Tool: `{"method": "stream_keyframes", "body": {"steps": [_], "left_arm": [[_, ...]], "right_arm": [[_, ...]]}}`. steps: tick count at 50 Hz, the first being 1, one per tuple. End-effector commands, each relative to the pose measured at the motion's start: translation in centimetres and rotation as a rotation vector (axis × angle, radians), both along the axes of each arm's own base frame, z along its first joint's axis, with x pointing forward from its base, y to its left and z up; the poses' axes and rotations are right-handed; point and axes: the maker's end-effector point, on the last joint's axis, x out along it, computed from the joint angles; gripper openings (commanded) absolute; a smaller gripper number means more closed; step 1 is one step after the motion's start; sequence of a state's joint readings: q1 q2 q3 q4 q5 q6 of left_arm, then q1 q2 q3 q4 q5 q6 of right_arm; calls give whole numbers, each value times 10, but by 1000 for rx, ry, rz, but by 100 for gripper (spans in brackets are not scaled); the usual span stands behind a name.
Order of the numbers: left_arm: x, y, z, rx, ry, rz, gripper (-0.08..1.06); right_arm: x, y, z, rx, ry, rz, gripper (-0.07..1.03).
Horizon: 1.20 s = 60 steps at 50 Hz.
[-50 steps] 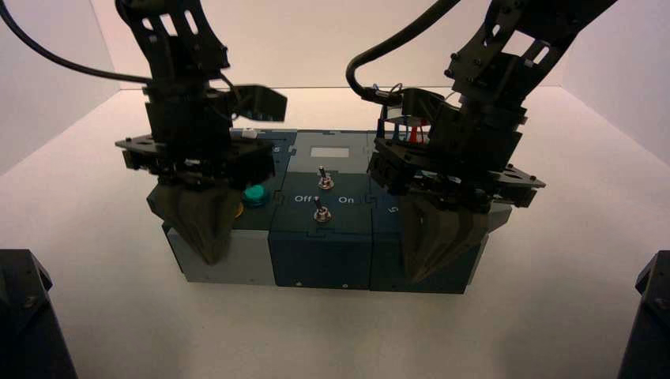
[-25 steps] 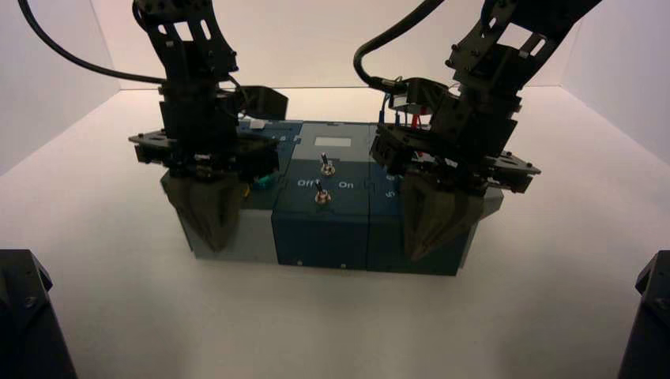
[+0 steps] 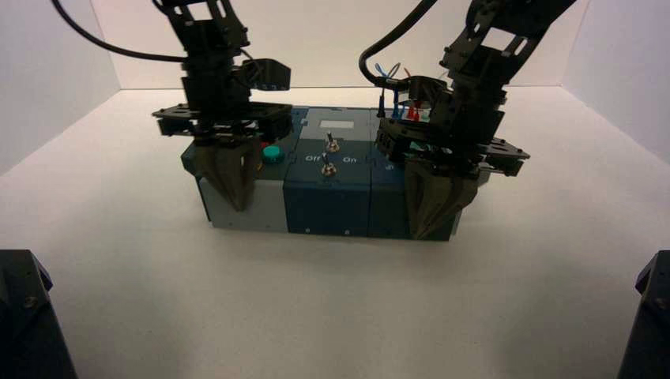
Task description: Move the box away.
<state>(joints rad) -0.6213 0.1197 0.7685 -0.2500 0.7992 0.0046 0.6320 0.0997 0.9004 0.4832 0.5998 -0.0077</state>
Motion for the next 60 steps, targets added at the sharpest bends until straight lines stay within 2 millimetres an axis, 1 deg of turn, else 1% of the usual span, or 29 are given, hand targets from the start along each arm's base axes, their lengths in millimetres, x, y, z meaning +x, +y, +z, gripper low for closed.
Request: {"method": "stream_keyframes", "body": {"steps": [1, 8, 16, 21, 22, 30, 35, 41, 42, 44, 45, 46, 47, 48, 50, 54, 55, 60], "left_arm": [[22, -8, 6, -25, -47, 5, -3], [35, -3, 2, -7, -56, 9, -3], [51, 3, -1, 5, -66, 28, -3], [62, 7, 0, 7, -80, 43, -3], [67, 8, 1, 7, -89, 45, -3], [76, 5, 3, 3, -112, 40, -3], [77, 5, 7, -2, -121, 43, -3], [67, 7, 20, -18, -137, 51, -3], [64, 8, 23, -20, -140, 52, -3], [56, 9, 34, -36, -160, 53, -3], [56, 9, 34, -36, -160, 53, -3], [53, 9, 40, -44, -171, 53, -3], [52, 9, 42, -48, -177, 55, -3], [48, 9, 50, -60, -193, 54, -3], [44, 11, 61, -72, -212, 57, -3], [38, 15, 73, -89, -236, 57, -3], [34, 17, 87, -107, -272, 52, -3], [29, 21, 109, -140, -328, 50, -3]], "right_arm": [[27, -2, 4, 6, -47, -22, -2], [43, -3, 3, 3, -63, -32, -2], [55, -4, 3, 0, -75, -38, -2], [62, -3, 3, -2, -78, -32, -2], [64, -3, 2, -3, -81, -33, -2], [68, -3, -1, -9, -80, -31, -2], [63, -5, 0, -10, -76, -30, -2], [50, -11, 9, -5, -75, -29, -2], [47, -11, 12, -2, -80, -28, -2], [40, -13, 21, 12, -95, -28, -2], [40, -13, 21, 12, -95, -28, -2], [37, -14, 27, 22, -104, -27, -2], [36, -14, 29, 25, -107, -29, -2], [34, -14, 37, 40, -124, -28, -2], [31, -15, 47, 56, -140, -30, -2], [27, -16, 59, 78, -164, -34, -2], [25, -16, 72, 101, -194, -32, -2], [20, -18, 89, 134, -235, -38, -2]]}}
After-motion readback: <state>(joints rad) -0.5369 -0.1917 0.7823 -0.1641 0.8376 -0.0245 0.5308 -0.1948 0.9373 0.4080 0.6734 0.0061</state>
